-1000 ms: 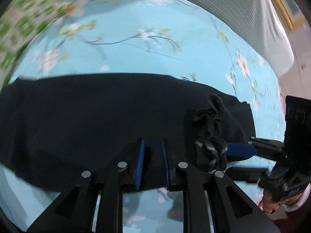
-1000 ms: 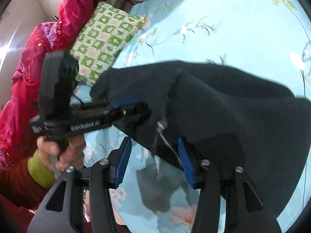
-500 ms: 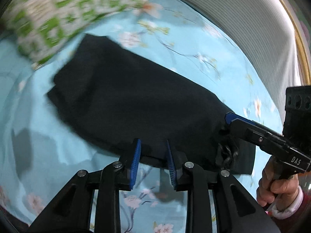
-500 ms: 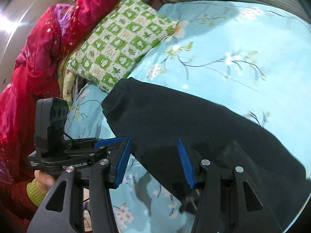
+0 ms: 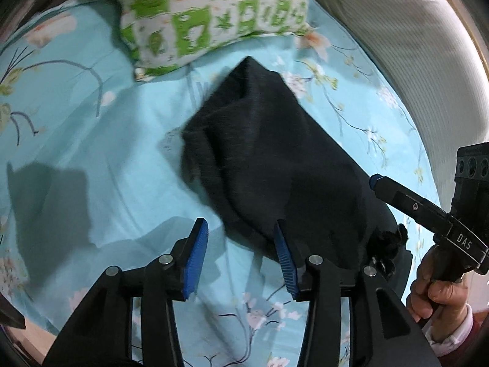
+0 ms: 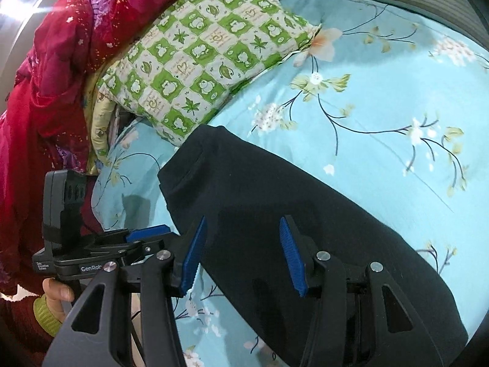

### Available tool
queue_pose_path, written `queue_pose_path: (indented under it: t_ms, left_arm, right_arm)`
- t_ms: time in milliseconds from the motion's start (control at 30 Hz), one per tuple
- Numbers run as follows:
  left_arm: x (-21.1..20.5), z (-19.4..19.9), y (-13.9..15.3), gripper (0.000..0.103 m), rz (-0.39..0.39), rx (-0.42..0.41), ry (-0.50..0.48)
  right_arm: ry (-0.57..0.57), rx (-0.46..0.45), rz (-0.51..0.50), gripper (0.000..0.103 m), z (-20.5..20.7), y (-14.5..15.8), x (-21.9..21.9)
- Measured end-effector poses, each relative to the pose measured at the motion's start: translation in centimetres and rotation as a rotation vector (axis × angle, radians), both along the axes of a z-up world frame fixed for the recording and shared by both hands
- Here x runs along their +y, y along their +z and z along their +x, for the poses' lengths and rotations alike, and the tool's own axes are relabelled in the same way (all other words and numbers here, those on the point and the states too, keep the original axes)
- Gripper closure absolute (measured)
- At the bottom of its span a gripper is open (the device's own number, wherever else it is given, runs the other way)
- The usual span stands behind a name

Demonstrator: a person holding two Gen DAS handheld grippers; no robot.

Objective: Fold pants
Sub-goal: 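Lower the fold onto the pants and open both grippers, then grasp the folded sweatpants edge with the left gripper while the right gripper grasps beside it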

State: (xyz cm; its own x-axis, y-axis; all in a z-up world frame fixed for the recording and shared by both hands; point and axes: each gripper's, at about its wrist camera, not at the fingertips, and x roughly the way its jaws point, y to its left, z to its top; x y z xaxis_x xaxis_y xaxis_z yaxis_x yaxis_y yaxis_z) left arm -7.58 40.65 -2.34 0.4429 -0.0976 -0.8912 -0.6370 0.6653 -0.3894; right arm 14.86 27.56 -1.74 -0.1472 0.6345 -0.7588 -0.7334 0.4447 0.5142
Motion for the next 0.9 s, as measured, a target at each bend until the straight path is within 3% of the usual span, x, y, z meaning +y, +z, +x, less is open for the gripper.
queue_pose_path:
  t_ms: [333, 633, 900]
  left_arm:
    - [1.7, -0.6, -0.8, 0.046, -0.044, -0.001, 0.081]
    - [2.5, 1.0, -1.6, 0.044, -0.073, -0.007, 0.124]
    - [3.5, 1.5, -3.0, 0.044, -0.101, -0.014, 0.149]
  right_arm:
    - [0.039, -0.008, -0.023, 0.052, 0.6, -0.6, 2.2]
    - [0.087, -0.053, -0.049, 0.052, 2.5, -1.1, 5.1]
    - [0.22, -0.079, -0.098, 0.052, 3.2, -2.8, 9.3]
